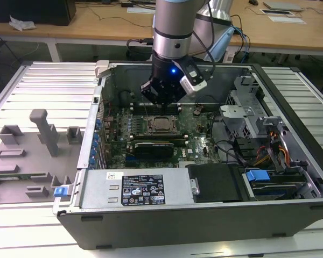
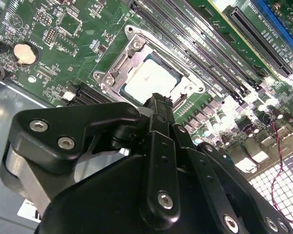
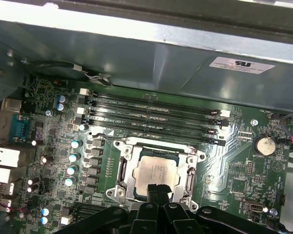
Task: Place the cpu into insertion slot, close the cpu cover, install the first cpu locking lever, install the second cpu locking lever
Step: 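Install the first cpu locking lever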
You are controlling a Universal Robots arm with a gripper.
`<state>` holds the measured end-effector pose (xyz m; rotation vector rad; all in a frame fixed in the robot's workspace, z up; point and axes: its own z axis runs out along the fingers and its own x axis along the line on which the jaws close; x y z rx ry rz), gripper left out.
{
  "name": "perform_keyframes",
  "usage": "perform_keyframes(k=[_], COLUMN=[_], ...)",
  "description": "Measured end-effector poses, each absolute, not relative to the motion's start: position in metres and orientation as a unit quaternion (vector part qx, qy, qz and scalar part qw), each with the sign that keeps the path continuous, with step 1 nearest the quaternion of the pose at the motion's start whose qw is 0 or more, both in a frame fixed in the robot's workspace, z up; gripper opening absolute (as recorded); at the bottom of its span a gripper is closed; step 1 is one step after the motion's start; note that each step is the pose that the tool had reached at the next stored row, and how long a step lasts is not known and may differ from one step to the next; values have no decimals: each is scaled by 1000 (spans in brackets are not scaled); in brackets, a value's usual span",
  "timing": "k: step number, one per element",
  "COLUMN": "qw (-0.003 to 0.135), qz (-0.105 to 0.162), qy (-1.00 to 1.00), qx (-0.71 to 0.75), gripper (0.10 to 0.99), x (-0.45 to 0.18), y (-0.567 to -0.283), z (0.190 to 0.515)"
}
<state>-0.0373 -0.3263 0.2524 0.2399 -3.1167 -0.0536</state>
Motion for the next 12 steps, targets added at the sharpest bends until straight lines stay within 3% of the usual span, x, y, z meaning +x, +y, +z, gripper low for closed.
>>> perform_keyframes(k=[12], qw=[7], qz=[-17], qy=[-997], qx=[77], gripper=[106], x=[-57], y=[-325], z=[252])
